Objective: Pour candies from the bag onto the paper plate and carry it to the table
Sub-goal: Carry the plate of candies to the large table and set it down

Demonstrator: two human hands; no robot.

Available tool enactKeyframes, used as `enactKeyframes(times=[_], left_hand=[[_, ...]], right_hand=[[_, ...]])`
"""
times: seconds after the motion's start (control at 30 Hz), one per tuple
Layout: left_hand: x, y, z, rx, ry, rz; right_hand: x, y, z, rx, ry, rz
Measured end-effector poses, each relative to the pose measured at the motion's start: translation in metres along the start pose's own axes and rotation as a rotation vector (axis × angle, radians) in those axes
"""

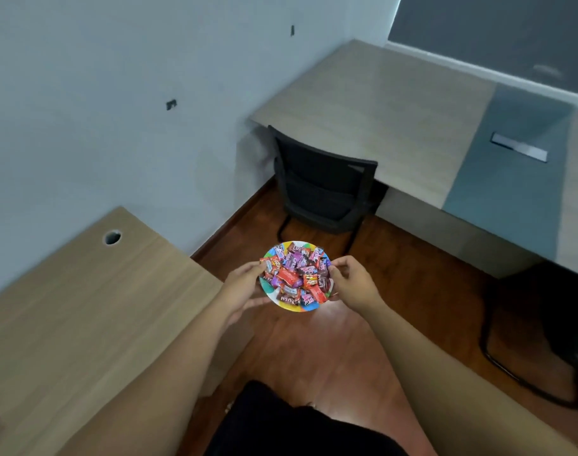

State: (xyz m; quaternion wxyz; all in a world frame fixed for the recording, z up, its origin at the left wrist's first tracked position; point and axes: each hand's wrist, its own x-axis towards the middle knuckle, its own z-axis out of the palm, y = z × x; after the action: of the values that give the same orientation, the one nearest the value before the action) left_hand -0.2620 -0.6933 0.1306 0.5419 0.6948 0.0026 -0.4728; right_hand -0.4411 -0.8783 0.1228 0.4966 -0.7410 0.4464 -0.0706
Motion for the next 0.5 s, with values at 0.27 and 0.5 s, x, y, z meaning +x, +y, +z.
enactKeyframes(times=[0.27,0.5], left_hand=[[0.031,0.044,0.12,0.184,-0.145,0.038],[0.087,0.068,0.225,0.258,-0.274,0.001]], right_hand=[[0.013,0.048,-0.105,0.063,0.166,0.07],[0.052,0.095,-0.183,0.086,0.29,0.16]])
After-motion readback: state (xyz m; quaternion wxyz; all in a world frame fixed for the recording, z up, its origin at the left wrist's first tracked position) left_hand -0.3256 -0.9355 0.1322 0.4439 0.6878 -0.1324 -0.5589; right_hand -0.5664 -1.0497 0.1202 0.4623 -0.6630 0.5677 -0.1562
